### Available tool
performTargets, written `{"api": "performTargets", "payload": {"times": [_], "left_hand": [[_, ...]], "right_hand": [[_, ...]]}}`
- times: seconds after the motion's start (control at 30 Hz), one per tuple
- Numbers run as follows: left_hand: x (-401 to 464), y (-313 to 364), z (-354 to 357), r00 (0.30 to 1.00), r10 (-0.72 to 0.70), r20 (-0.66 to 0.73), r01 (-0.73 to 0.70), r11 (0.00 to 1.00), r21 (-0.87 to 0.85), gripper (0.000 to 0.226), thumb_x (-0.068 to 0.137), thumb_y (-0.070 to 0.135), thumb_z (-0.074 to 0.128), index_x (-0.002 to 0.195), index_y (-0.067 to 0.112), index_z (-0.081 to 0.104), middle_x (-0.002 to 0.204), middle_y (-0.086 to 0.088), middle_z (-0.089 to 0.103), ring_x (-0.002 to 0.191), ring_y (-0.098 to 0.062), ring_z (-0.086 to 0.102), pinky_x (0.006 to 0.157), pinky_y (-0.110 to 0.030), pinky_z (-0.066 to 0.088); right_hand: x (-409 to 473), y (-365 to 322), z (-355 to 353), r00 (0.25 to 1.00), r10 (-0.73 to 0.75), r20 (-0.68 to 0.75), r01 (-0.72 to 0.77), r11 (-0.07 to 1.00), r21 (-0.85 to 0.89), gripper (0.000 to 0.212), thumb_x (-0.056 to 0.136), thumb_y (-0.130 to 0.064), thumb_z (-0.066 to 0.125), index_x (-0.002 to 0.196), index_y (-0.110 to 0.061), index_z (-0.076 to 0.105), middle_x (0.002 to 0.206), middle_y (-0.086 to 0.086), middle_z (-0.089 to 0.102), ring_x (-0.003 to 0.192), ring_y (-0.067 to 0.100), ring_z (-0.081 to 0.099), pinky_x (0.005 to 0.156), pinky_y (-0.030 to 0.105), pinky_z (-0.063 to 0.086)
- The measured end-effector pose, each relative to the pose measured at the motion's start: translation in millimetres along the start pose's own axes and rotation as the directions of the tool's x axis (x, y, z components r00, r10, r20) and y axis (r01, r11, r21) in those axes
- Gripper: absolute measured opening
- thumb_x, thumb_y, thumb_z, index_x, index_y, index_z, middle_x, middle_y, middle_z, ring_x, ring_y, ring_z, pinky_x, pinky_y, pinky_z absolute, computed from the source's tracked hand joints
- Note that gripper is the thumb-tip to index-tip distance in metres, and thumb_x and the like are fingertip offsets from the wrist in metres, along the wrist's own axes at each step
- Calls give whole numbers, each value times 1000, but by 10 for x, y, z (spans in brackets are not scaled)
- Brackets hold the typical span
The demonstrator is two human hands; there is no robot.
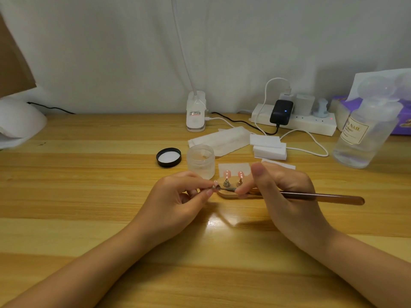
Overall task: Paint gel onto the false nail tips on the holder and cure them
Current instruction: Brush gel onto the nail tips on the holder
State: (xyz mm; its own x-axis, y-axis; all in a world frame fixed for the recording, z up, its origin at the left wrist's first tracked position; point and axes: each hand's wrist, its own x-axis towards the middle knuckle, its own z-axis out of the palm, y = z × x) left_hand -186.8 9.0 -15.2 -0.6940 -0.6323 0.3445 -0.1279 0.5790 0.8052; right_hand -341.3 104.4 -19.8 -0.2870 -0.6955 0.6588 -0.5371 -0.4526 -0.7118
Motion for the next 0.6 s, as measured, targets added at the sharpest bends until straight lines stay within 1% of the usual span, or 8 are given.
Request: {"api": "performTargets", "payload": {"times": [0.1,0.17,0.27,0.33,0.4,0.5,0.6], "left_hand": [[0,-4,-4,1000,0,7,0,1000,6,31,81,5,65,84,37,67,81,0,66,63,-15,53,56,-33,43],[-1,-6,-5,1000,0,9,0,1000,1,30,81,6,65,84,36,68,81,1,66,63,-15,52,56,-33,43],[-3,-7,-5,1000,4,9,-4,1000,-2,30,81,4,65,84,34,69,80,0,66,63,-16,52,55,-31,42],[-1,-10,-5,1000,5,7,-5,1000,3,32,80,3,66,84,35,68,79,1,66,63,-15,52,55,-29,42],[2,-15,-6,1000,1,8,-1,1000,7,33,80,1,65,84,33,69,79,2,66,63,-12,52,55,-27,42],[4,-17,-7,1000,-5,9,5,1000,6,30,81,1,65,83,31,70,78,1,66,62,-9,51,56,-26,42],[9,-9,-7,1000,-11,4,11,1000,6,31,81,2,66,83,33,70,78,1,66,63,-13,52,56,-28,42]], "right_hand": [[-10,0,-1,999,50,-20,-48,997,56,44,89,-41,43,60,-16,66,58,-3,63,59,4,61,62,10,44],[-13,3,-6,996,80,-40,-77,994,75,46,89,-39,42,58,-15,66,54,-1,61,58,4,60,62,10,43],[-7,-15,-8,996,73,-48,-71,996,45,44,89,-39,40,63,-17,67,57,-6,63,63,1,61,62,7,41],[4,-28,2,999,47,-17,-47,999,15,41,87,-37,39,68,-16,67,66,-11,65,67,-4,61,62,4,39],[12,-28,12,999,32,9,-32,999,-1,39,87,-36,40,71,-14,68,69,-13,65,68,-7,60,62,3,39],[13,-8,12,1000,19,23,-19,1000,-13,36,86,-36,42,72,-16,68,70,-10,66,68,-5,61,65,4,40],[6,6,7,999,25,23,-25,1000,4,35,87,-37,43,71,-19,68,68,-5,68,71,2,65,69,12,47]]}}
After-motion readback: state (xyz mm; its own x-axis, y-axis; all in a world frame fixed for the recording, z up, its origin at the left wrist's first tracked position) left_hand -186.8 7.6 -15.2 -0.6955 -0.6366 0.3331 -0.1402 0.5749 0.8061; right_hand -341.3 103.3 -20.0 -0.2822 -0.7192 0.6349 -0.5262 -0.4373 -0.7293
